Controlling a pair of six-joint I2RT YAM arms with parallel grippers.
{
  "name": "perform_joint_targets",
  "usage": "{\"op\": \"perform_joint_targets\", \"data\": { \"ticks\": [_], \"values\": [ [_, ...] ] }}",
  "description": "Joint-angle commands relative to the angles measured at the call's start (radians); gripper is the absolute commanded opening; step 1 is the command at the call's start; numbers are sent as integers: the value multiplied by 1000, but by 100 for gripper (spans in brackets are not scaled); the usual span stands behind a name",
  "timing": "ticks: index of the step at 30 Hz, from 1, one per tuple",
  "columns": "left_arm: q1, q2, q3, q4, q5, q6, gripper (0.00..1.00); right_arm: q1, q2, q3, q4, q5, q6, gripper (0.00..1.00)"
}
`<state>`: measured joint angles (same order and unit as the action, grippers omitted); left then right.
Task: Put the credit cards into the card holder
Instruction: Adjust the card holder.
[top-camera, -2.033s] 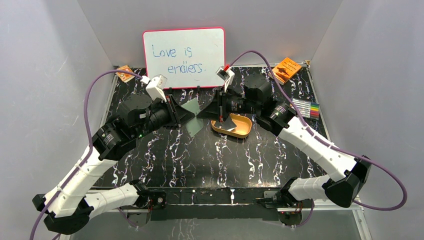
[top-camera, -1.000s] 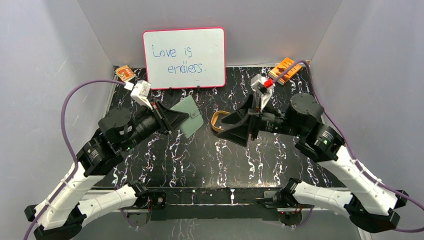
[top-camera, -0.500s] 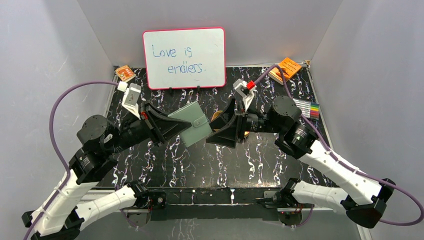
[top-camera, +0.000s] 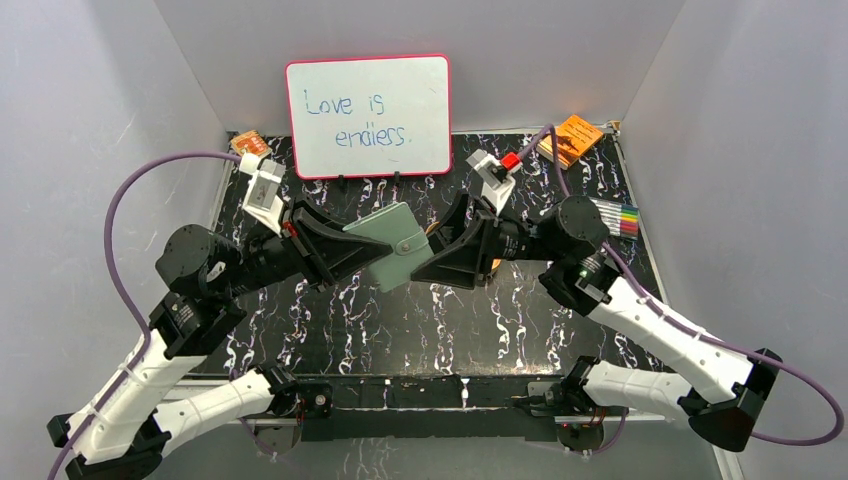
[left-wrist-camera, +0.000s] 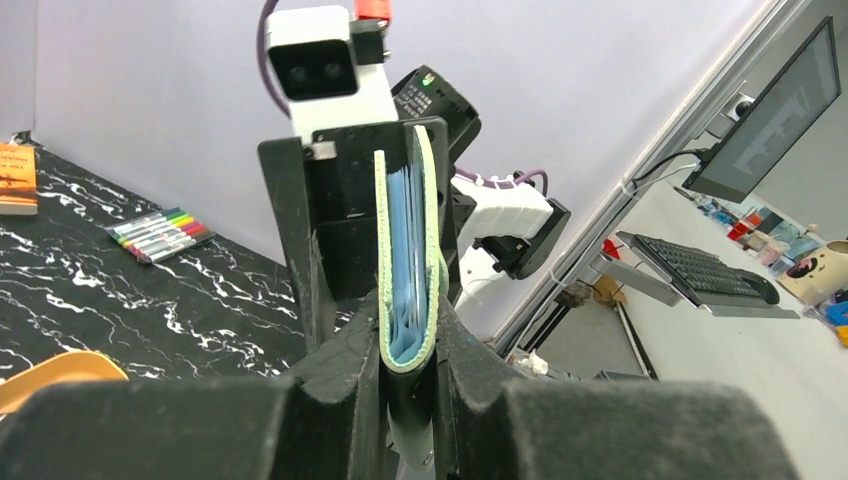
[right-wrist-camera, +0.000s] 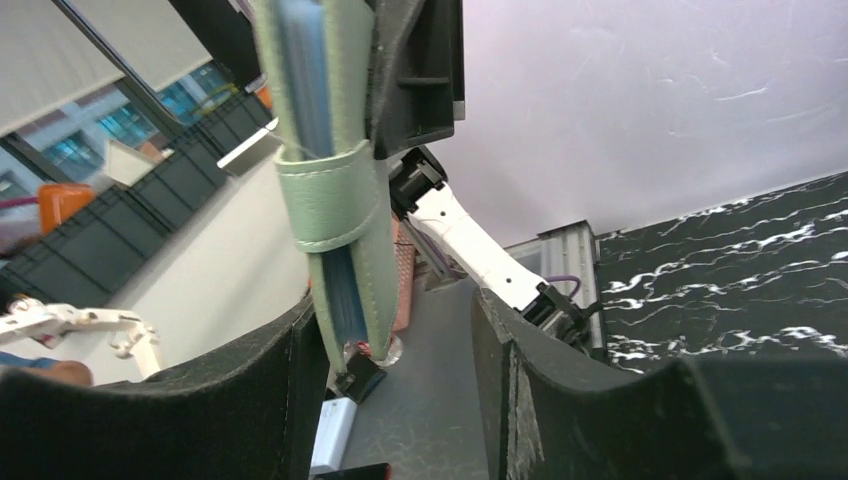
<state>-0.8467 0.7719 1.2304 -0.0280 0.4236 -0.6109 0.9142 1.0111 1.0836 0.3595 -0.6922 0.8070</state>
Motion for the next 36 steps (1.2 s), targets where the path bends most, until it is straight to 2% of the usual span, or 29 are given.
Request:
{"op": "perform_joint_targets", "data": {
  "ticks": [1,9,12,13,15,18,20,23,27,32,36],
  "values": [
    [-4,9,-2,101,39,-8,0,3,21,-24,167,-17,100,57],
    [-4,26,-34,136,55,-21,0,3,41,-43,232,-10,144,53],
    [-3,26,-47,149,52,-26,2,2,53,-34,235,-11,147,37],
    [-4,26,-50,149,49,-28,7,3,56,-30,235,-12,147,30],
    [-4,23,-57,151,40,-32,23,3,55,-25,226,-9,132,16],
    [-4,11,-64,134,16,-40,54,3,30,4,110,43,44,0],
    [-3,-9,-85,129,-1,-52,65,3,10,28,25,86,-17,0],
    [-3,-48,-128,128,-29,-73,73,3,-8,56,-70,140,-84,0],
    [-3,-78,-180,138,-53,-100,76,2,-25,55,-99,195,-116,0],
    [-3,-57,-199,150,-58,-125,74,3,-9,62,-89,188,-121,0],
    [-4,-39,-200,186,-54,-139,65,3,-3,67,-95,179,-143,0]
  ]
}}
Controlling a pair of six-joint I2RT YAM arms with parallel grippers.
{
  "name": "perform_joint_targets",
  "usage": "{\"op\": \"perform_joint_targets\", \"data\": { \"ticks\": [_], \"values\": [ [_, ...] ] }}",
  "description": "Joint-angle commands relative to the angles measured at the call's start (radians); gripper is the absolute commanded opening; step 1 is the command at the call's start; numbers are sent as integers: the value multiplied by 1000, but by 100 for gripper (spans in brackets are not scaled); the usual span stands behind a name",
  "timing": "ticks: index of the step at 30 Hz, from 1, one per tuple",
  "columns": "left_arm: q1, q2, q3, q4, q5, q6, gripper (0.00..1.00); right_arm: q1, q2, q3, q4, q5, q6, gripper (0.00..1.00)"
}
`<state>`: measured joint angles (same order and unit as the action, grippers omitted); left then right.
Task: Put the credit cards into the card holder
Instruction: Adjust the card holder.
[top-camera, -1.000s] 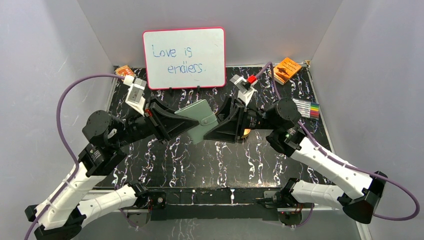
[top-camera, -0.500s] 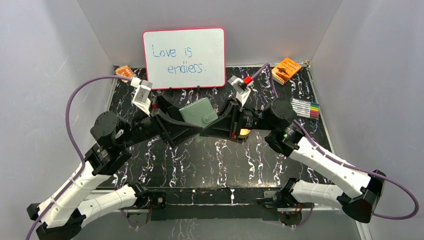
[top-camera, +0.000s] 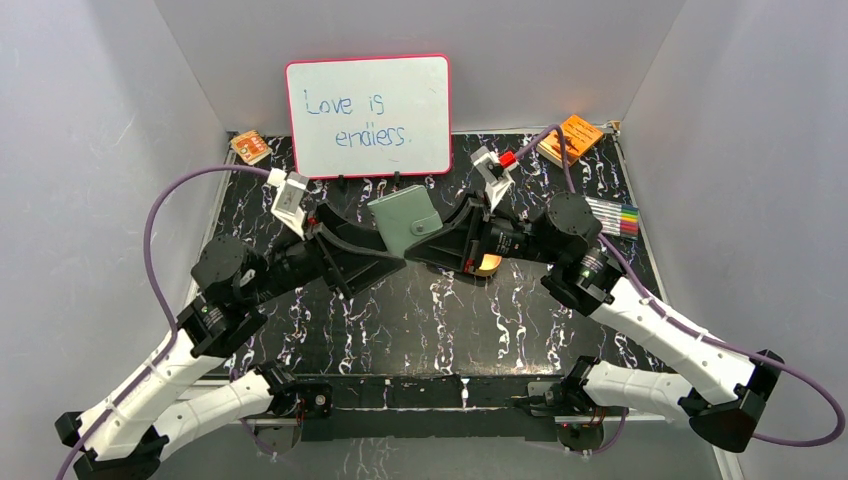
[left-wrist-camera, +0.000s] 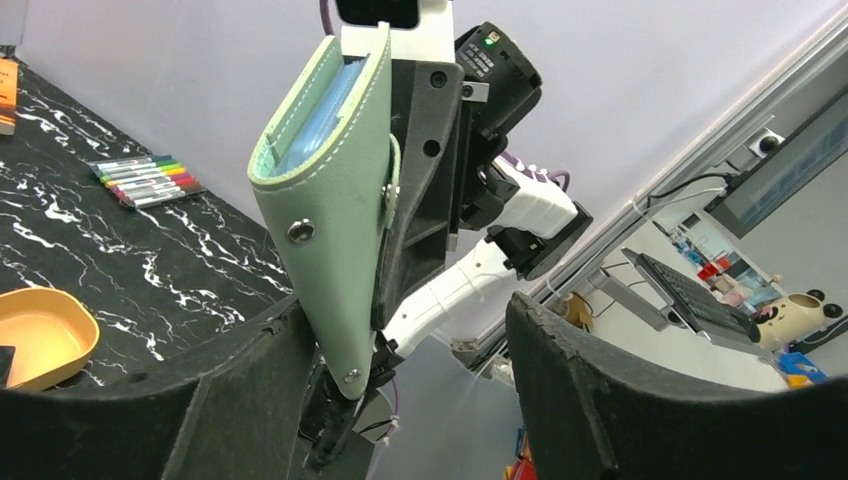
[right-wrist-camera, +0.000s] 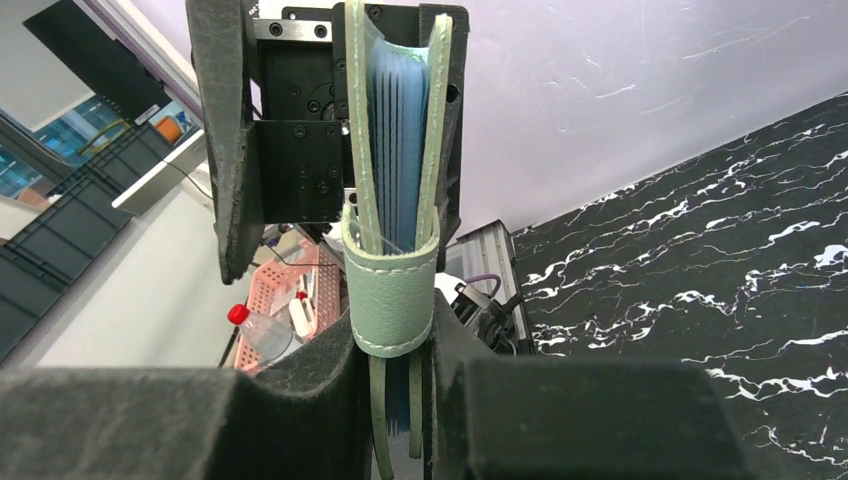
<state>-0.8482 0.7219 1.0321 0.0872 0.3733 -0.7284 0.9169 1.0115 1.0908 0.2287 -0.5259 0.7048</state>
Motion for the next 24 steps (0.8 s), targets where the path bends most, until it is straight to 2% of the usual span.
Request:
{"op": "perform_joint_targets", "data": {
  "ticks": [1,4,11,12,13,14,15,17,19,24],
  "values": [
    [-2,15,-3,79,-6,-24,61,-1,-2,60,32,11,-44,0],
    [-2,22,-10,104,-15,-35,50,-1,-2,54,28,9,-56,0],
    [-2,14,-30,121,-37,-46,12,-1,-8,32,40,-2,-64,0],
    [-2,10,-34,119,-40,-46,10,-1,-8,31,40,-3,-60,0],
    [-2,8,-34,116,-46,-45,10,0,-6,33,40,-6,-58,0],
    [-3,6,-32,110,-53,-46,15,0,-5,31,44,-10,-54,0],
    [-2,0,-31,103,-69,-46,27,0,-7,28,51,-12,-50,0],
    [-2,-12,-32,103,-95,-43,37,-1,-12,18,71,-14,-42,0],
    [-2,-15,-28,106,-96,-42,37,0,-10,12,82,-20,-32,0],
    [-2,-8,-29,119,-72,-47,29,0,1,11,100,-33,-16,0]
  ]
}}
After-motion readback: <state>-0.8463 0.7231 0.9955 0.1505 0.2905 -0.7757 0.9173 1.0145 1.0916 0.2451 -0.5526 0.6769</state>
